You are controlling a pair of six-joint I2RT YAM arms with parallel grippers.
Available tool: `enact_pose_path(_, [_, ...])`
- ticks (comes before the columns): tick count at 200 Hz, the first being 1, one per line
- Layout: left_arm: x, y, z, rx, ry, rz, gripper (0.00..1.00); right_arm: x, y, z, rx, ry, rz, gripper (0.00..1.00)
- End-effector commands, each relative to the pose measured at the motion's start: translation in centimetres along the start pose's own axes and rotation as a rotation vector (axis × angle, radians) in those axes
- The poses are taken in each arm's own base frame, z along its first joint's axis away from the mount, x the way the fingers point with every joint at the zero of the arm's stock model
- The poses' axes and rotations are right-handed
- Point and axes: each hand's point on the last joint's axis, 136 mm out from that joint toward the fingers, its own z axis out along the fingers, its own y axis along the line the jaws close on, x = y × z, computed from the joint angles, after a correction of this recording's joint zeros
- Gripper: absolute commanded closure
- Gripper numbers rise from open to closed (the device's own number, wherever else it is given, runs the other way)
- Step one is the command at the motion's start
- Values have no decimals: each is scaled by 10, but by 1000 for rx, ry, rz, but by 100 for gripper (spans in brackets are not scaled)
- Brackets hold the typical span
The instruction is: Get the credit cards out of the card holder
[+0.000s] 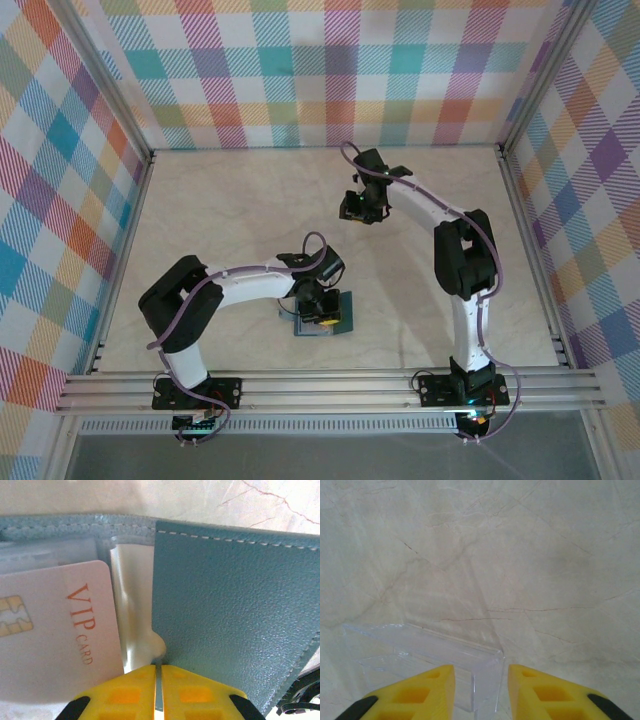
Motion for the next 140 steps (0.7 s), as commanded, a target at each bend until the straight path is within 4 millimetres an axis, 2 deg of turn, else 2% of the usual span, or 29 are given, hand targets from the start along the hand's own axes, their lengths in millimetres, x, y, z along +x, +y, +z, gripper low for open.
enact_pose_path(1, [6,4,2,-36,10,3,88,6,7,8,-31,37,-15,66])
enact_pose_path(64, [10,11,4,-47,19,1,88,17,0,18,-17,76,-22,76])
enact_pose_path(97, [10,10,-2,-47,2,2,88,20,5,14,-21,76,-40,80])
enact_pose_path(140, [11,12,-4,-50,-3,2,88,17,14,4,-34,45,-49,74])
